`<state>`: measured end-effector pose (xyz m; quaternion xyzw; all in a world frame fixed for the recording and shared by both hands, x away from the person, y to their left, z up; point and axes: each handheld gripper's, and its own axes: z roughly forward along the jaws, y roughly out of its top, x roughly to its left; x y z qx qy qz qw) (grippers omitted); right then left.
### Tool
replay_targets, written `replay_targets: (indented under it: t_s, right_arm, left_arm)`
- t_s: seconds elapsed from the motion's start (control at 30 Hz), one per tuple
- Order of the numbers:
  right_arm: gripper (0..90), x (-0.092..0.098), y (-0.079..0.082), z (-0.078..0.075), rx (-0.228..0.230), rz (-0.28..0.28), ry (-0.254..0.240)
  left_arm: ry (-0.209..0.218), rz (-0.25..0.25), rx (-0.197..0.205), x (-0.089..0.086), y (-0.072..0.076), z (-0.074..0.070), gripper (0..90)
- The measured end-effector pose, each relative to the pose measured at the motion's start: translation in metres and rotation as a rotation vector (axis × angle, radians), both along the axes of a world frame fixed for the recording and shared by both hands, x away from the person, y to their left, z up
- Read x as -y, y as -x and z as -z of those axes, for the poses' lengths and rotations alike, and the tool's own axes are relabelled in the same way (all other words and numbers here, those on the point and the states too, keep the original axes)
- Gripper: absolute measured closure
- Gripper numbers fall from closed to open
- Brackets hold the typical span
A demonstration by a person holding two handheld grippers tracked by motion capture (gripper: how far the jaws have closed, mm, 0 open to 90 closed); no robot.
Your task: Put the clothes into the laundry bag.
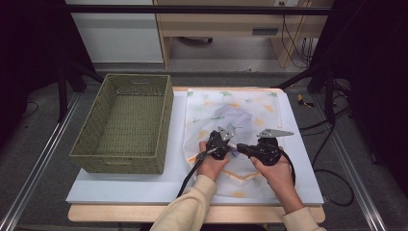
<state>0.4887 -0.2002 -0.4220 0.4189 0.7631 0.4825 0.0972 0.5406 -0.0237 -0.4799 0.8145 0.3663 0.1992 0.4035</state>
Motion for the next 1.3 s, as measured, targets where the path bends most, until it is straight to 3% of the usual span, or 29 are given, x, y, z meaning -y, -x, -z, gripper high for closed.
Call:
replay_targets:
  t_s: [0.7,1.3]
  right_arm:
    - [88.9,0.004,0.001,-0.001,0.006,-0.001,-0.001]
    - [88.9,0.007,0.001,-0.002,0.004,0.007,0.008]
  left_arm:
    - [0.003,0.031,-0.003,-0.008,0.013,-0.005,90.0]
    - [0.045,0.075,0.003,-0.03,0.04,-0.014,90.0]
